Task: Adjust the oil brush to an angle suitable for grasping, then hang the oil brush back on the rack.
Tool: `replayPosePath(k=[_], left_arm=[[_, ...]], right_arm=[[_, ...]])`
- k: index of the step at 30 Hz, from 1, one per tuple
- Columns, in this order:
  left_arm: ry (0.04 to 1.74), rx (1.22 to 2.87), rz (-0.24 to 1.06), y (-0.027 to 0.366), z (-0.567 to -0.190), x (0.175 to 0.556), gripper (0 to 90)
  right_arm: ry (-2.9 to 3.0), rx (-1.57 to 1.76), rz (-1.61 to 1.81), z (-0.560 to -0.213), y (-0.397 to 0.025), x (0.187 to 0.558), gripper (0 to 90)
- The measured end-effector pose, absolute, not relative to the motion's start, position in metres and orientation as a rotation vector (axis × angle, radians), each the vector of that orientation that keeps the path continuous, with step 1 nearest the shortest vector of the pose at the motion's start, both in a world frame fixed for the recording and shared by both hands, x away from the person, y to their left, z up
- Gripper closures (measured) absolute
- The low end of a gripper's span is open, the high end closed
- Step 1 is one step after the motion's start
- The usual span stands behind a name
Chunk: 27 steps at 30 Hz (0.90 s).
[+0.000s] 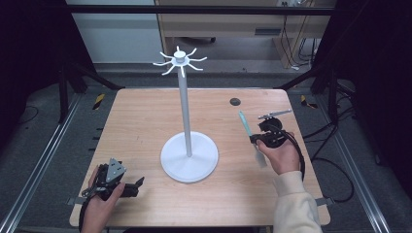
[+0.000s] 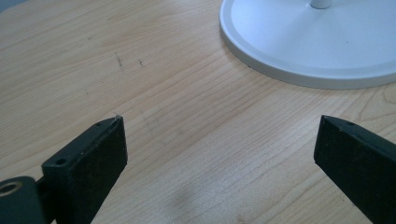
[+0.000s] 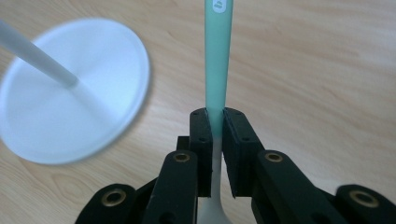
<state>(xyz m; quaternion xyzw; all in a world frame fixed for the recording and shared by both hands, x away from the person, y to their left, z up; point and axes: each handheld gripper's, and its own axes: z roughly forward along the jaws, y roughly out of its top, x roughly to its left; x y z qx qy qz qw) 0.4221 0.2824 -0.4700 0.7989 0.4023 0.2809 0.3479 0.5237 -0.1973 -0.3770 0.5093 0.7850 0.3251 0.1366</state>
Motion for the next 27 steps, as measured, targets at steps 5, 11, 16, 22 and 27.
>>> replayPosePath(k=[5, 11, 16, 22, 27], left_arm=[[1.054, 2.053, 0.739, 0.285, -0.468, 0.423, 2.2], [1.050, 2.047, 0.748, 0.286, -0.467, 0.423, 2.2], [1.047, 2.044, 0.750, 0.287, -0.466, 0.422, 2.2], [1.048, 2.044, 0.753, 0.287, -0.466, 0.423, 2.3], [1.051, 2.043, 0.755, 0.288, -0.465, 0.423, 2.3]], right_arm=[[2.247, 1.388, 1.030, -0.365, -0.188, 0.522, 82.8], [2.197, 1.320, 1.135, -0.355, -0.186, 0.514, 82.7], [2.152, 1.286, 1.204, -0.348, -0.186, 0.508, 82.7], [2.118, 1.237, 1.257, -0.337, -0.183, 0.502, 82.7], [2.100, 1.201, 1.291, -0.331, -0.180, 0.498, 82.7]])
